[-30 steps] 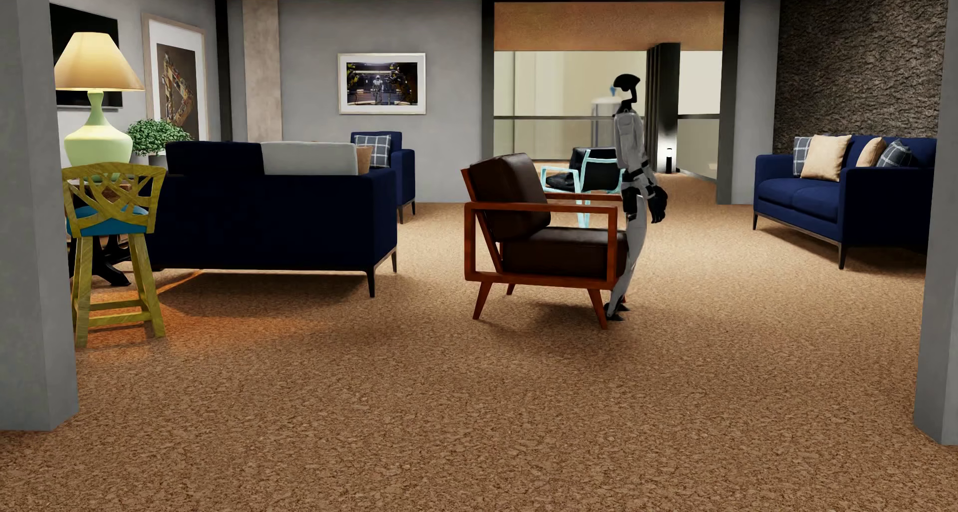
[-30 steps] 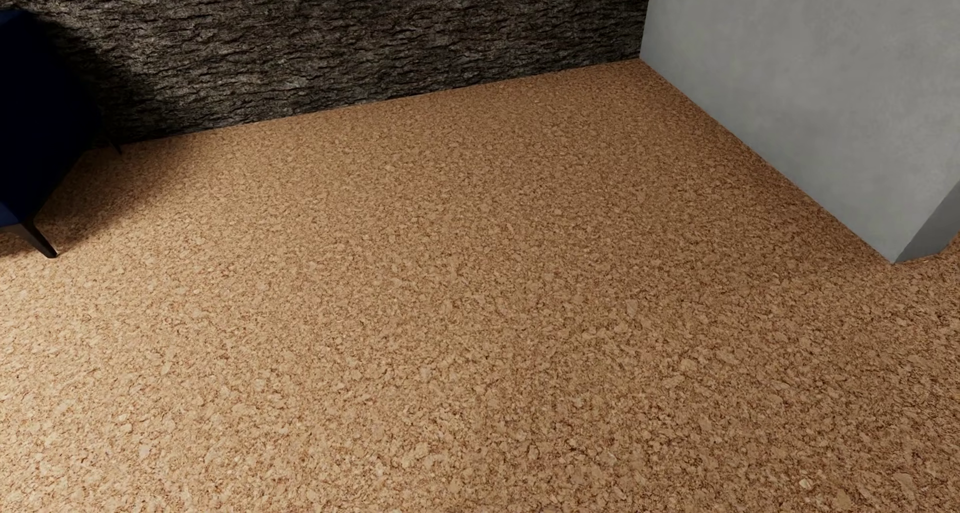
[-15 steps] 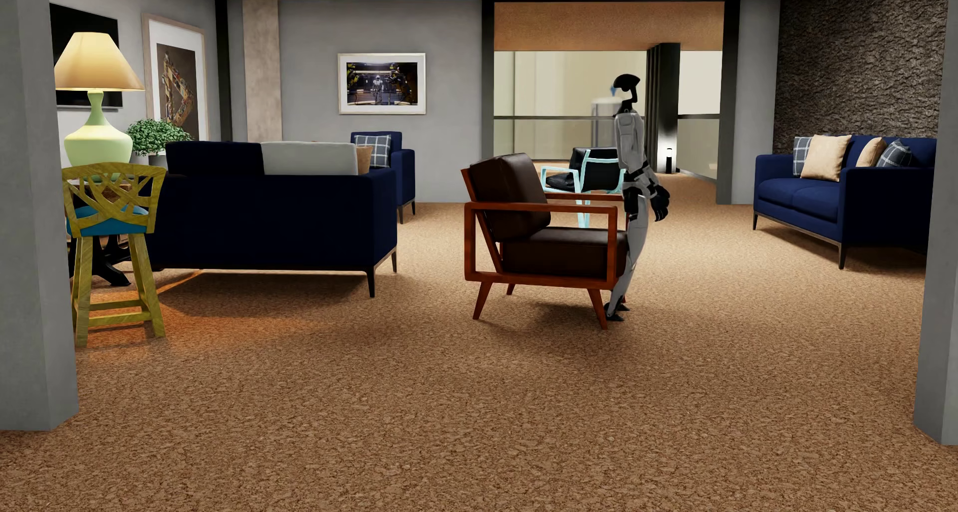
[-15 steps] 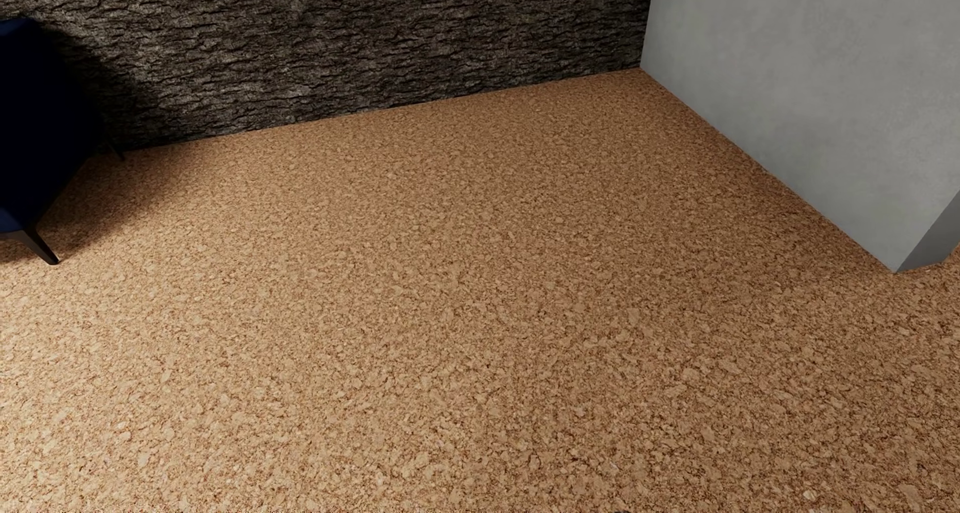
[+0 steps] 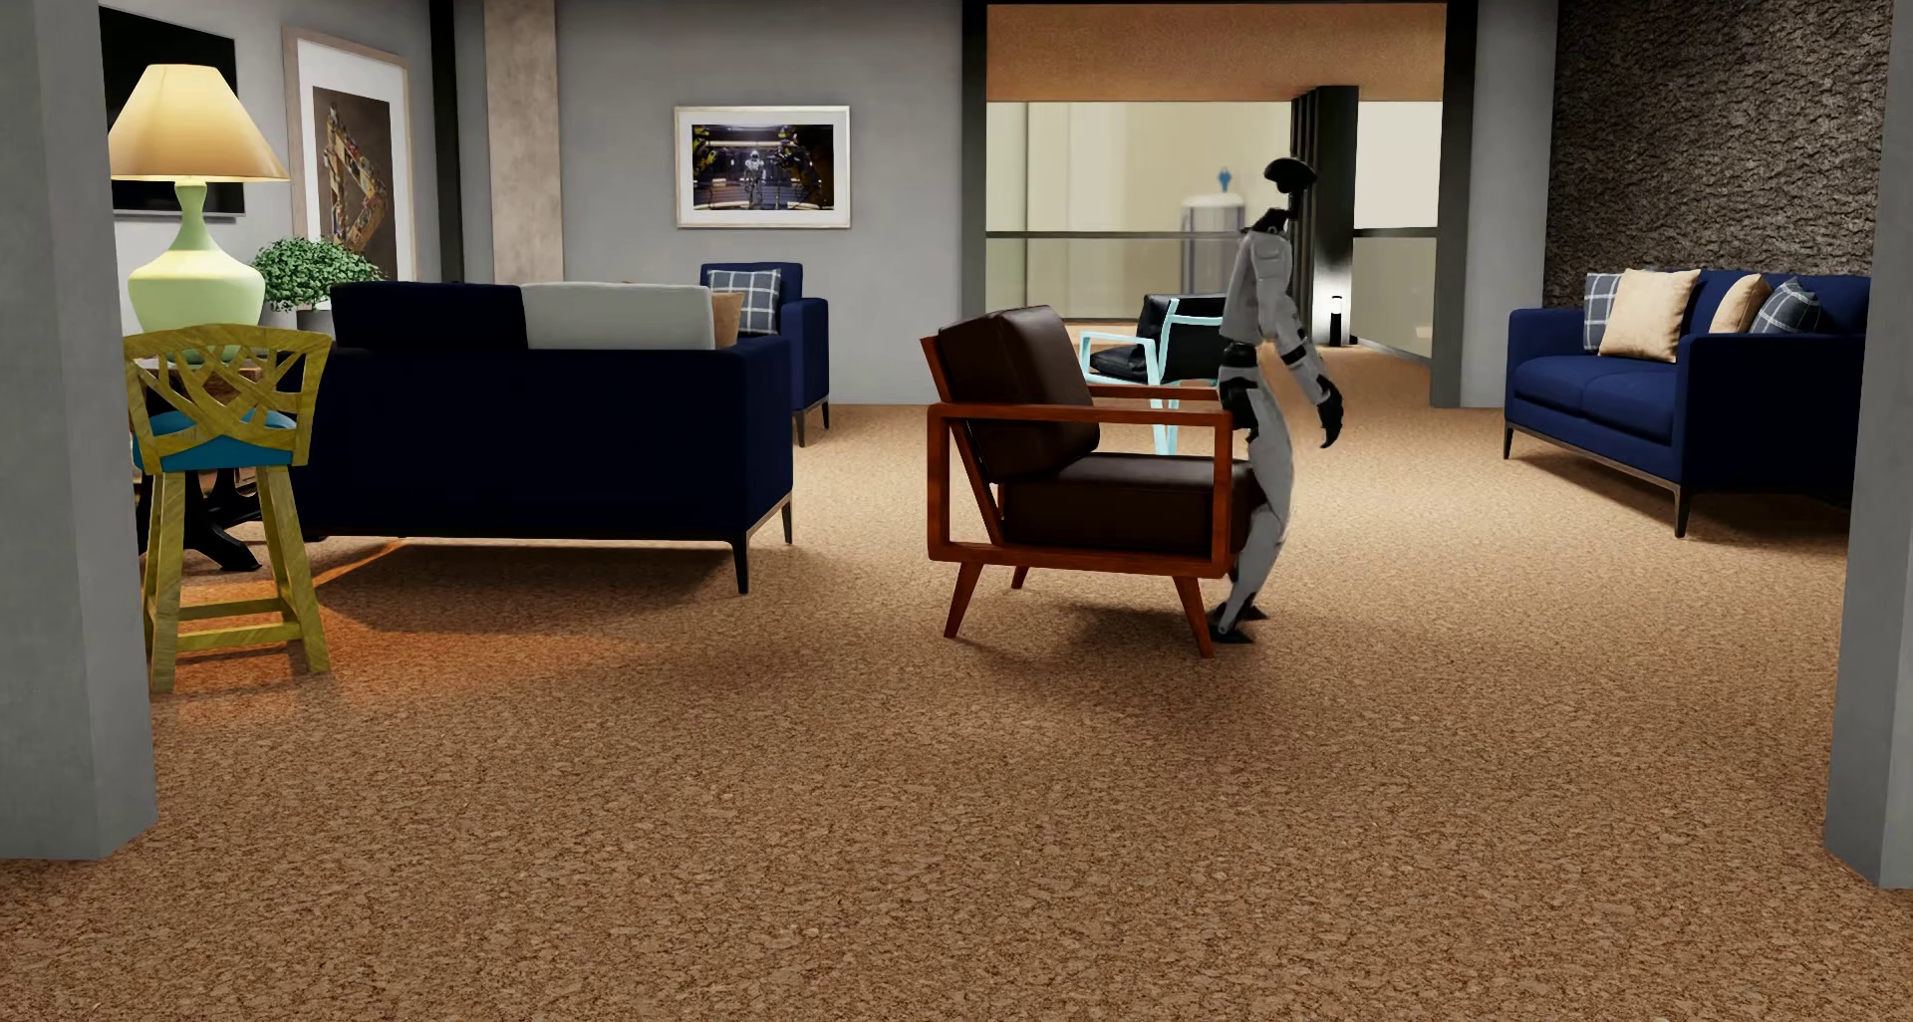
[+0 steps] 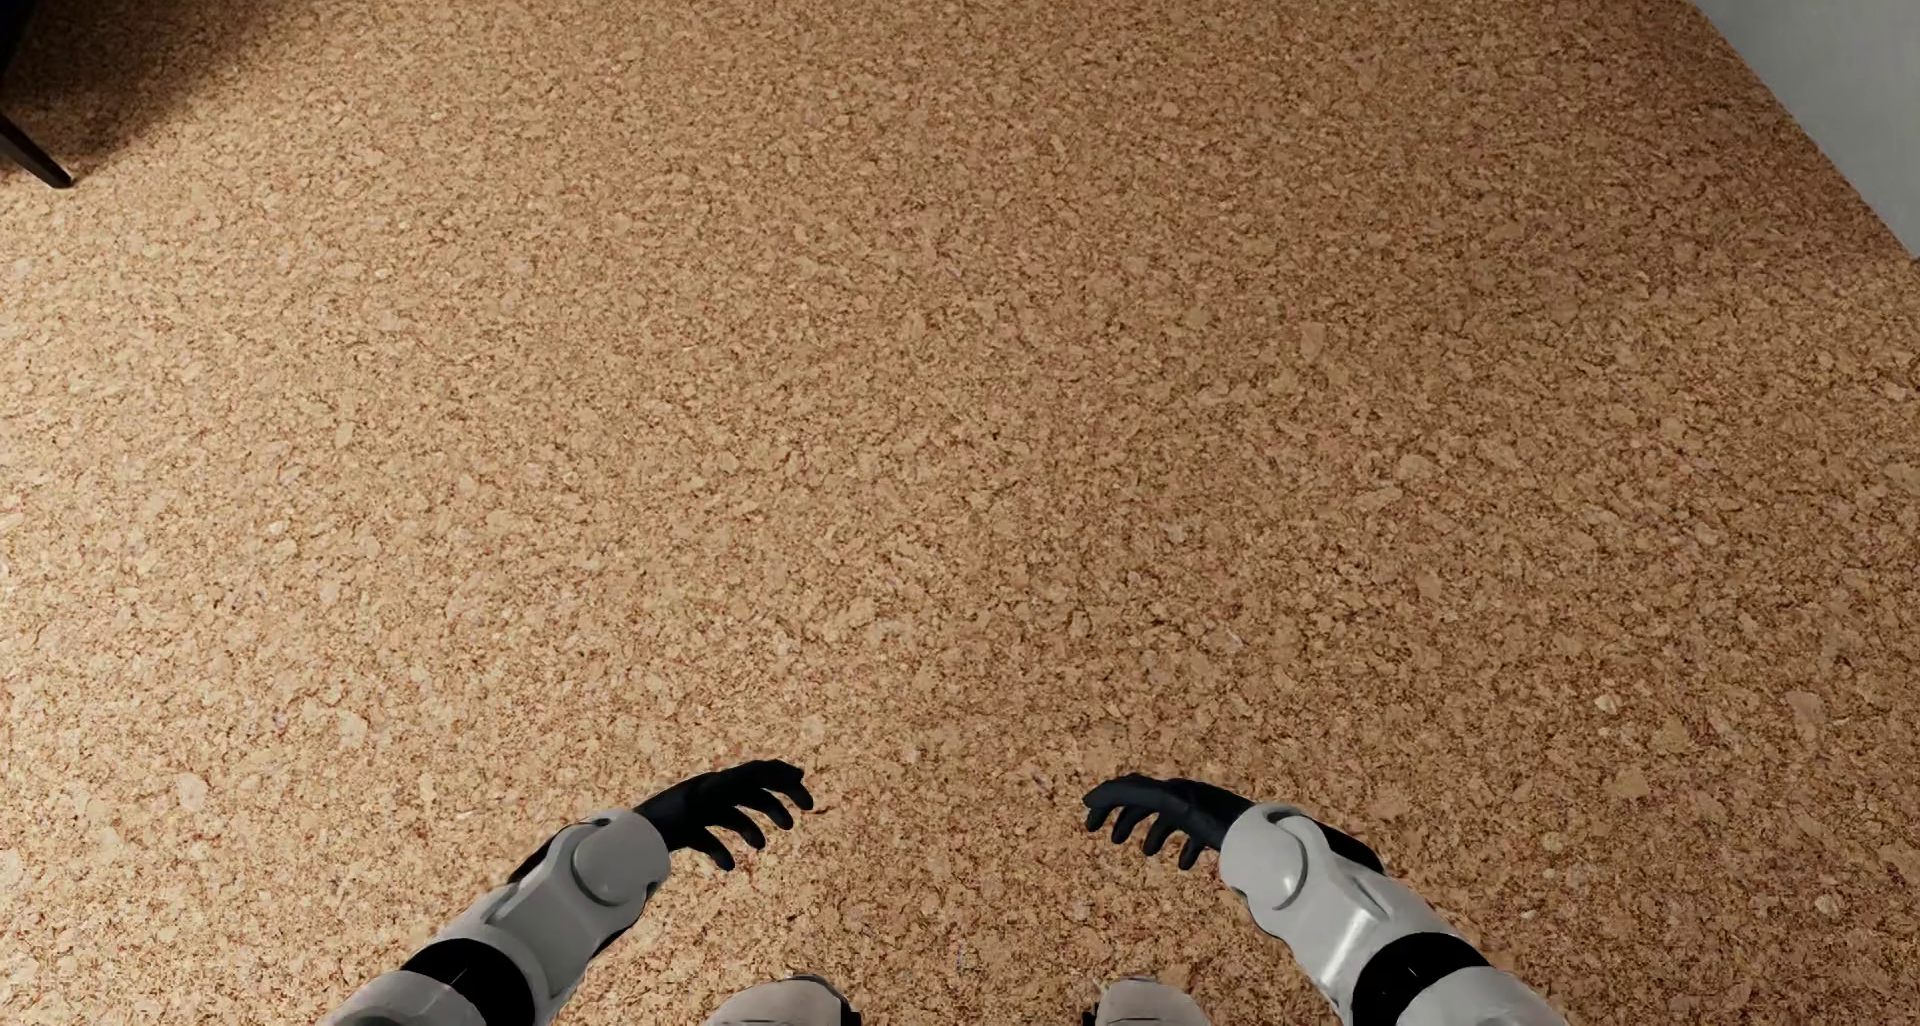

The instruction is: Sit down on the dark gray chair

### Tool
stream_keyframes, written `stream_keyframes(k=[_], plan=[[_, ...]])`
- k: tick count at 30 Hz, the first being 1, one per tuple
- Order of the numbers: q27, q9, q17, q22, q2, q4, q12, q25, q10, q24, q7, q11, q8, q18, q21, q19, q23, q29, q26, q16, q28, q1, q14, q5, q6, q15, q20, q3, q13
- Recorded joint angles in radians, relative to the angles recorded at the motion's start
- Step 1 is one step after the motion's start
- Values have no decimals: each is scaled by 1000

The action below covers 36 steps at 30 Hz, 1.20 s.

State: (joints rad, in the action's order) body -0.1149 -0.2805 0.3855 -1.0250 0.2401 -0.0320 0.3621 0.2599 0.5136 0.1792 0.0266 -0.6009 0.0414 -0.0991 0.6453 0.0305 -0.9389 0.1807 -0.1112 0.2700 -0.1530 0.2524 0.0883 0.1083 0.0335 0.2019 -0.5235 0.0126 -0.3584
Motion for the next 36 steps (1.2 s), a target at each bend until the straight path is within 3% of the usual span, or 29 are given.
stream_keyframes(k=[5,6,7,8,10,13,16,19,22,26,31,34,36], plan=[[-53,-237,86,220,379,-45,213,78,436,24,-26,-394,-77,-26,317,24,246,32,-45,93,17,395,104,23,-2,80,-178,6,-309],[-74,-283,111,303,460,-52,260,98,519,47,-36,-475,-96,-33,373,36,297,52,-68,136,-21,476,122,29,-5,97,-212,5,-378],[-104,-323,145,403,539,-60,300,117,605,39,-49,-555,-113,-46,436,51,365,65,-85,193,-39,557,140,36,-5,114,-245,5,-447],[-113,-362,185,517,614,-72,336,111,687,6,-62,-635,-131,-60,500,60,443,52,-96,264,-5,633,158,38,-9,132,-269,3,-515],[-107,-432,296,724,757,-93,424,51,850,-63,-83,-787,-164,-79,591,81,629,-89,-121,408,51,785,185,40,-13,162,-305,-3,-632],[-109,-523,473,945,956,-101,559,-57,1054,-180,-120,-998,-216,-117,651,114,866,-361,-166,570,228,988,214,56,-14,201,-388,-2,-743],[-139,-582,597,1172,1105,-115,548,-77,1241,-254,-157,-1183,-259,-148,531,137,1025,-557,-229,720,366,1148,237,55,-18,238,-353,3,-660],[-153,-616,648,1290,1188,-130,442,-74,1378,-266,-181,-1317,-285,-165,384,152,1109,-623,-267,788,447,1236,247,58,-19,255,-238,7,-547],[-142,-608,638,1285,1193,-133,360,-59,1448,-242,-189,-1386,-299,-160,280,157,1110,-612,-257,762,431,1243,226,61,-19,244,-167,1,-440],[-120,-566,520,1166,1104,-136,248,-30,1471,-194,-191,-1407,-291,-145,133,155,985,-503,-212,652,337,1163,178,73,-28,203,-85,0,-297],[-103,-480,299,939,953,-145,55,7,1470,-88,-181,-1405,-272,-129,-33,148,755,-379,-174,376,243,1013,159,91,-30,183,96,-7,-128],[-98,-426,191,800,884,-139,-20,14,1459,-58,-177,-1390,-264,-115,-102,141,631,-351,-158,193,261,951,151,90,-22,170,194,-13,-66],[-90,-396,149,730,847,-125,-32,4,1455,-48,-176,-1381,-260,-100,-123,135,567,-342,-146,124,276,923,143,86,-16,162,205,-17,-44]])
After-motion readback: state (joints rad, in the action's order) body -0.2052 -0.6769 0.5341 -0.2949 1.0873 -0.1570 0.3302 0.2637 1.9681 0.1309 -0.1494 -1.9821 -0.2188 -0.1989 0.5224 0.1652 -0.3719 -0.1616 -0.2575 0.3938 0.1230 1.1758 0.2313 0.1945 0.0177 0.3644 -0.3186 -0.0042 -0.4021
